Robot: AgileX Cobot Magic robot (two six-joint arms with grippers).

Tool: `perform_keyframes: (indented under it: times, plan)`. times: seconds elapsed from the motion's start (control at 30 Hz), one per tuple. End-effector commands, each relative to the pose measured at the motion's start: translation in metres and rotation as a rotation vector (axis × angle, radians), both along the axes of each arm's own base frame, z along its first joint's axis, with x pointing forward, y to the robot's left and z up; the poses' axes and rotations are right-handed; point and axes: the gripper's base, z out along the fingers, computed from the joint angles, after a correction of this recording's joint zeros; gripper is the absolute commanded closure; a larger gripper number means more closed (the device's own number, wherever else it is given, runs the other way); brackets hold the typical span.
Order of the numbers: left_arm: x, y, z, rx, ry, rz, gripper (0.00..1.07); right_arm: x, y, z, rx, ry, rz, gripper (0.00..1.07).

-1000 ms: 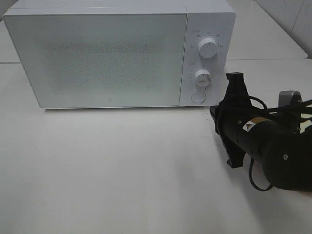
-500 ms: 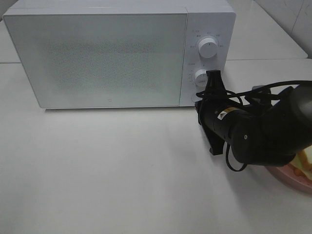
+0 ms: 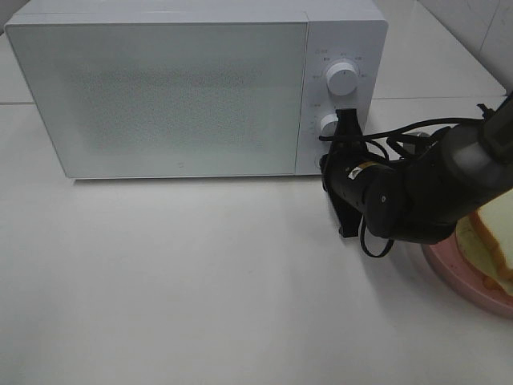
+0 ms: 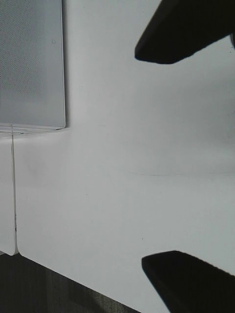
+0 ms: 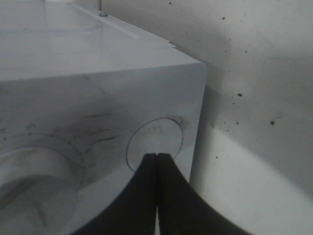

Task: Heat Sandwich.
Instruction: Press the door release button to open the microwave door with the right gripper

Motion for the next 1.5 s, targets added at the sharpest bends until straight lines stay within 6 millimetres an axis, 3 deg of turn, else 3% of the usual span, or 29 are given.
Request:
perform_keyframes:
  times: [0.03, 0.53, 0.93, 1.5]
  plan:
    - [-0.003, -0.001, 0.0, -0.011, -0.039, -0.002, 0.03, 0.005, 0.001, -0.002, 0.003, 0.007, 0.006, 1.07]
    - [-0.003, -0.001, 0.0, -0.011, -0.039, -0.002, 0.03, 0.028, -0.003, 0.0, 0.012, -0.065, -0.046, 1.07]
    - [-0.003, -0.001, 0.0, -0.011, -0.039, -0.002, 0.03, 0.035, -0.006, 0.021, 0.024, -0.262, -0.081, 1.07]
    - [-0.003, -0.001, 0.0, -0.011, -0.039, -0.002, 0.03, 0.053, -0.002, 0.03, 0.071, -0.413, -0.143, 1.07]
